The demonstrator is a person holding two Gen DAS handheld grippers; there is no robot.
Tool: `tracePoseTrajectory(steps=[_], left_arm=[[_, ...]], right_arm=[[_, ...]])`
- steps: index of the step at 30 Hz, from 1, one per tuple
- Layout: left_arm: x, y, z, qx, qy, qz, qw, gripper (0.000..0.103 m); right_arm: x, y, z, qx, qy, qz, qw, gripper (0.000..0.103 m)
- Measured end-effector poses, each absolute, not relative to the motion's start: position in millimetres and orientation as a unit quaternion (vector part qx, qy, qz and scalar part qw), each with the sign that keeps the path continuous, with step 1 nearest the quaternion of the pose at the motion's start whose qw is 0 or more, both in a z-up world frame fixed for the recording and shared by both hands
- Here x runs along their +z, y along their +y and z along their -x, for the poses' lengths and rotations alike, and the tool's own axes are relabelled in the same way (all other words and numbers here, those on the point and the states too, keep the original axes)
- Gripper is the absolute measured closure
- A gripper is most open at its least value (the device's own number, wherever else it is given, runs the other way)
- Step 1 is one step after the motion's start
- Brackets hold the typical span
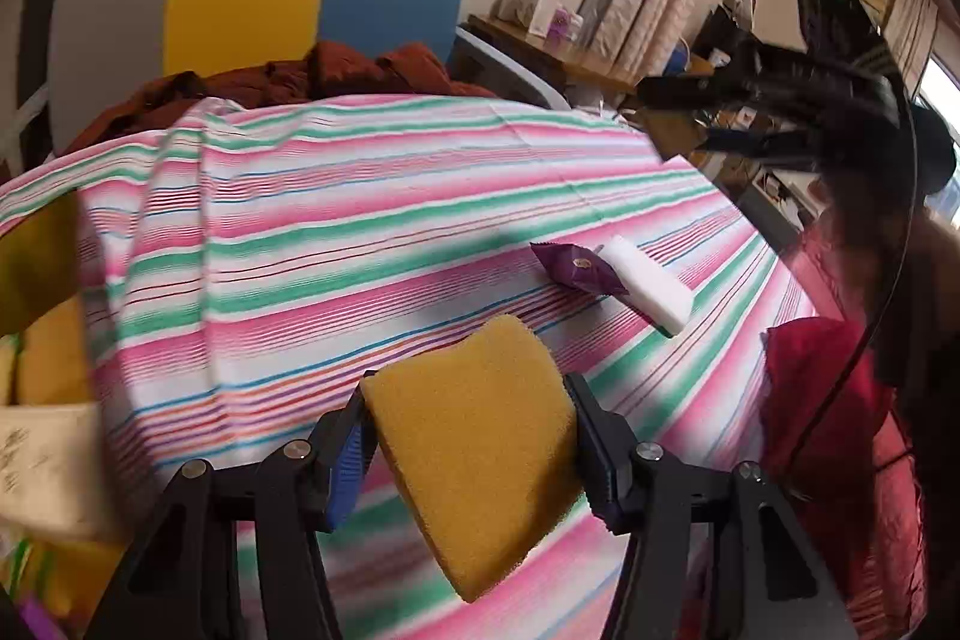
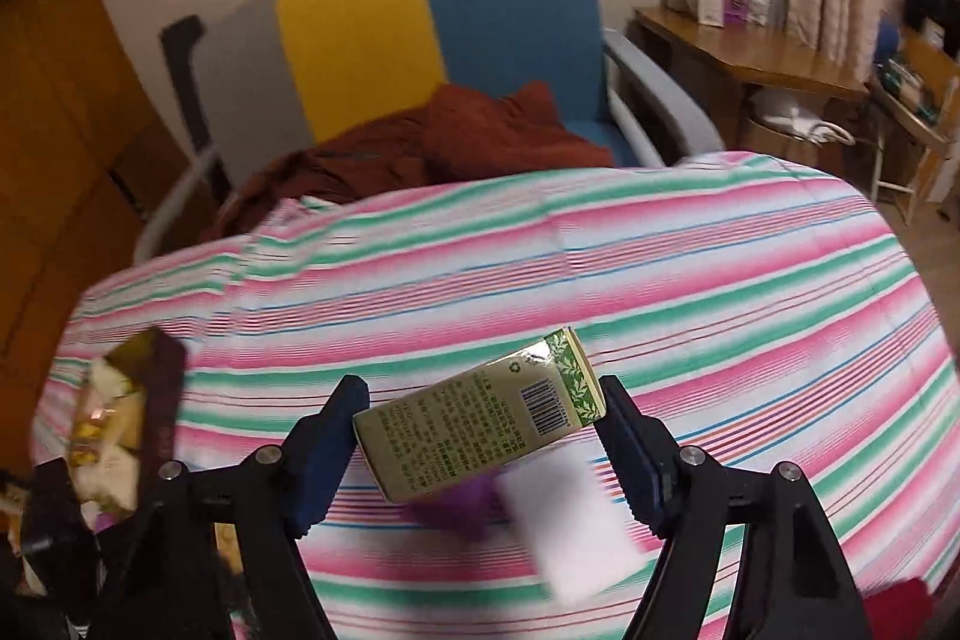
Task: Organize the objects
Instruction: 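Carry the yellow sponge into the tray while the right gripper carries the small box there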
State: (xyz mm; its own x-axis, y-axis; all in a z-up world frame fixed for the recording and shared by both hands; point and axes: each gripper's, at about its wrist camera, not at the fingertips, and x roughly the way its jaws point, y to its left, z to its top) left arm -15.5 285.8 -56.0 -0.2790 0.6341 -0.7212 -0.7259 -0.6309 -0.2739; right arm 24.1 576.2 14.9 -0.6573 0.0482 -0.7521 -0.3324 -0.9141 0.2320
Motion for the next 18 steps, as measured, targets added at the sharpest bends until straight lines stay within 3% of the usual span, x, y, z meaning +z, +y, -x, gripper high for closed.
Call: tracePoseTrajectory(steps=[9, 18], left_arm=[[-15, 182, 20, 0.85, 0.005, 0.385, 0.36, 0.043], [-9, 70, 49, 0.895, -0.058, 0.37, 0.242, 0.043]], right_arm=[[7, 478, -11, 0.893, 0.219, 0.392, 0.01, 0.026], [-1, 361, 37, 0.879, 0.213, 0.414, -0.099, 0.026]])
